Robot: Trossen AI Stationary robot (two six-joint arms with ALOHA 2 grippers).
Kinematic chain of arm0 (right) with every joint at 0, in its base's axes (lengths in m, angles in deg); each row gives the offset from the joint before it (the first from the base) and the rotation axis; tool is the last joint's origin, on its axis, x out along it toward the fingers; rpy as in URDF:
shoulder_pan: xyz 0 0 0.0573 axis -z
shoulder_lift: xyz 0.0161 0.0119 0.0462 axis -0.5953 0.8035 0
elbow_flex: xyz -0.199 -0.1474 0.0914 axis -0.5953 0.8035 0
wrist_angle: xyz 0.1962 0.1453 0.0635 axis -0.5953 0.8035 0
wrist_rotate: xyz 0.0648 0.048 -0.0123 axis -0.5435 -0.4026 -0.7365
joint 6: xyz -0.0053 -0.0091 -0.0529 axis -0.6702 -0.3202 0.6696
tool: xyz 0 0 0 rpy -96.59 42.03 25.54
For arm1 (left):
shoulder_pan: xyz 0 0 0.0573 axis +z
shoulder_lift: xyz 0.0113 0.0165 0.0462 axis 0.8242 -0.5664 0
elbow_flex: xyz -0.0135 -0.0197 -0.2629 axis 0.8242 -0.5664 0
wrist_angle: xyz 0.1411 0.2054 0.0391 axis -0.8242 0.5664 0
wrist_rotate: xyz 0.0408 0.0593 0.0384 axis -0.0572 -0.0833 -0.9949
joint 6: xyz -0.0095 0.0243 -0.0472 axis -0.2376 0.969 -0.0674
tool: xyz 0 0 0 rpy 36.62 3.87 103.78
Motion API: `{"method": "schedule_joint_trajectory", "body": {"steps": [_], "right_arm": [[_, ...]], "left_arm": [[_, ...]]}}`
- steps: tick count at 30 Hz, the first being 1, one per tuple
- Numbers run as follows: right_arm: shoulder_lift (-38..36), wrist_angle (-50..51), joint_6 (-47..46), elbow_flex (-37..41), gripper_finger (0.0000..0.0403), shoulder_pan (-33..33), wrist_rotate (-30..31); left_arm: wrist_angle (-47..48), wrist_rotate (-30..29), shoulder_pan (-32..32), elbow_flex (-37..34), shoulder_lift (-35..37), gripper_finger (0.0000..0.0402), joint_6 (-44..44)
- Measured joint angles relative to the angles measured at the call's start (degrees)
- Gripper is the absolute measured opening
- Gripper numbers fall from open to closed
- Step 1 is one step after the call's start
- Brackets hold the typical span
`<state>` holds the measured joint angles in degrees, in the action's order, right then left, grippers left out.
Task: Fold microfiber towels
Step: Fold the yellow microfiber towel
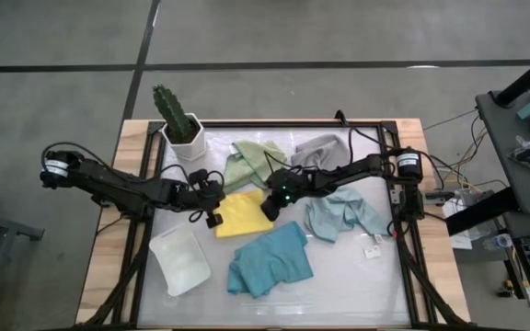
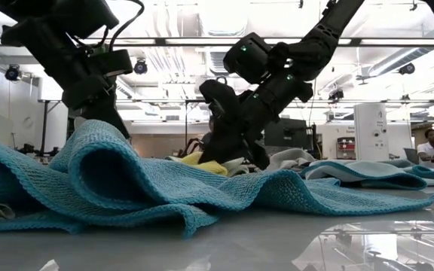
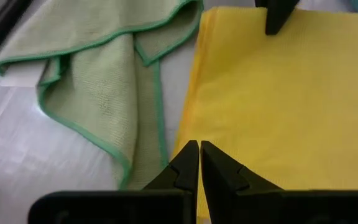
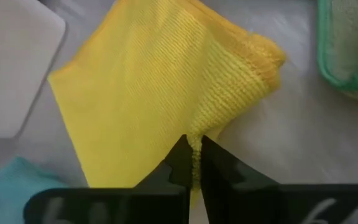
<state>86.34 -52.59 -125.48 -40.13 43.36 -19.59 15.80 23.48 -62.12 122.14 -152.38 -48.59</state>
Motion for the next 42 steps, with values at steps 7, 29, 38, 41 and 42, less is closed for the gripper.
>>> {"method": "schedule_joint_trajectory", "body": {"steps": [7, 29, 38, 41, 42], "right_arm": [[-3.2, 15.4, 6.0, -3.2, 0.0009, 2.7, 0.1], [-3.4, 49.8, 17.8, -21.5, 0.0009, 3.3, 14.2], [-3.4, 49.0, 14.5, -21.6, 0.0009, 1.1, 12.4], [-3.4, 47.8, 13.3, -21.6, 0.0009, 0.3, 12.4], [-3.4, 47.0, 12.9, -21.6, 0.0009, 0.0, 12.4]], "left_arm": [[-0.1, 3.6, -0.7, 0.0, 0.0, 0.0003, 0.0], [-22.1, 14.3, -1.1, -0.2, -17.6, 0.0003, 2.2], [-29.0, 14.4, -1.0, 0.2, -24.3, 0.0003, 2.2], [-29.2, 14.4, -1.0, 0.3, -24.4, 0.0003, 2.3], [-29.4, 14.4, -1.0, 0.3, -24.4, 0.0003, 2.6]]}}
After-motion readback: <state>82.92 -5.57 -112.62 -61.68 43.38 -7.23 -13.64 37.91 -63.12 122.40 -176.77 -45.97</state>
